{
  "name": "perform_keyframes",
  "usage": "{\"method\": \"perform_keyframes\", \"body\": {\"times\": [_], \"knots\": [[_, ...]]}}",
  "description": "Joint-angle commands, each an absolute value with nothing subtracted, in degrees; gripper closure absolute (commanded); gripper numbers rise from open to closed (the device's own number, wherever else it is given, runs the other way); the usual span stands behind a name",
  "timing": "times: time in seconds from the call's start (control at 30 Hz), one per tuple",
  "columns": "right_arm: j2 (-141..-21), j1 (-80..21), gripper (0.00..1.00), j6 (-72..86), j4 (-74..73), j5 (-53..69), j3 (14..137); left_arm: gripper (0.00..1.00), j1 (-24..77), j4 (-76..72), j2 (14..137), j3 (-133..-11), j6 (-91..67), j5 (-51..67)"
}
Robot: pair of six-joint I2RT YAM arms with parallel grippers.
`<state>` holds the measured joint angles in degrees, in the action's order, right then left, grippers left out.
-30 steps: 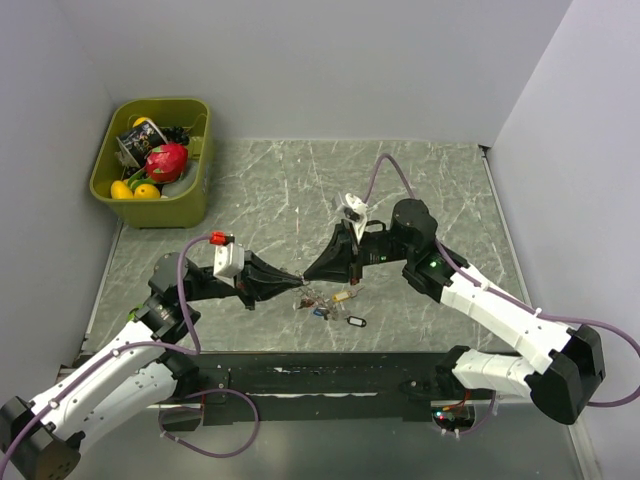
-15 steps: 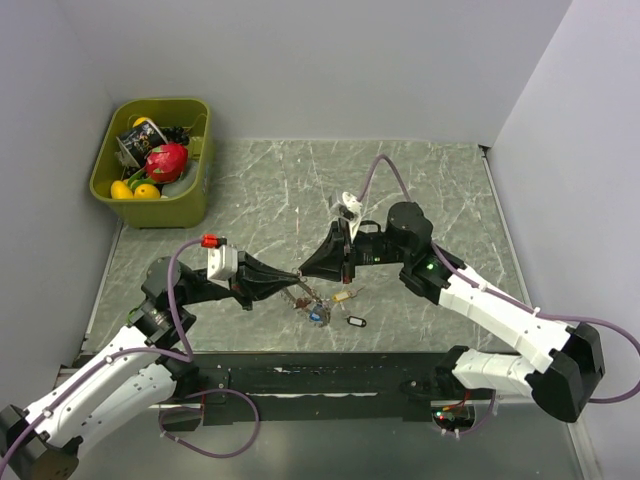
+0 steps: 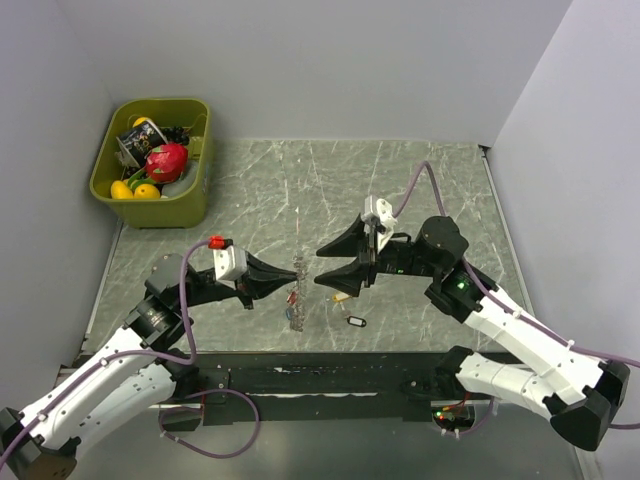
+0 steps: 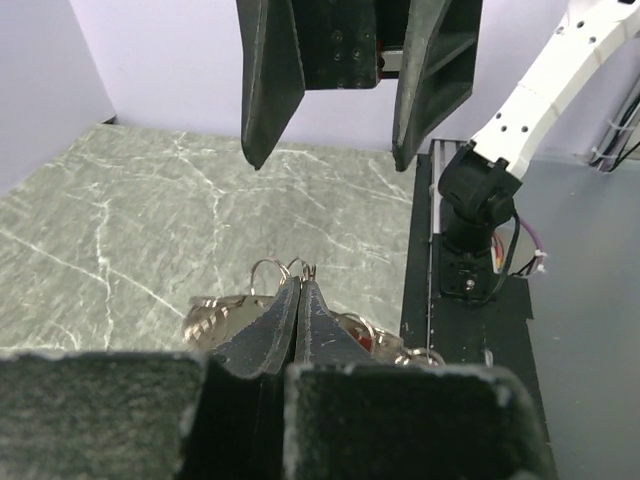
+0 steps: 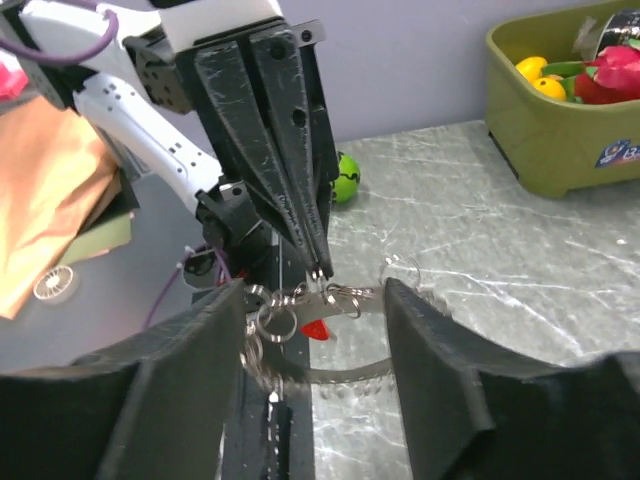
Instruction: Put the keys on the keyring
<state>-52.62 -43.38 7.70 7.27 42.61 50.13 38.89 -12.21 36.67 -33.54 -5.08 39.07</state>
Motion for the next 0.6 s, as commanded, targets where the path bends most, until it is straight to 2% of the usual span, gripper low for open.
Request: {"method": "perform_keyframes", "body": {"times": [0.0,0.2,0.3,0.33,0.57], "knots": [[-52.56,-43.59,0.32,3.78,4.49,44.03,50.62,0.99,39.81,-12.93,35.25,-36.39,-2.02,35.86],[-52.3,-43.42,0.32,2.38,0.27,39.92,50.36,0.99,40.08,-14.06,35.51,-36.04,-3.51,33.93],[-51.51,-43.16,0.41,3.69,-2.19,35.17,48.96,0.99,40.17,-16.96,34.81,-33.58,-4.83,31.66],[-51.24,-43.07,0.51,4.47,-2.89,30.63,48.43,0.99,40.08,-17.48,34.54,-33.31,-5.27,30.86],[-50.01,-42.71,0.51,13.7,-6.76,15.5,41.24,0.99,40.08,-16.17,33.31,-31.38,-7.2,21.89]]}}
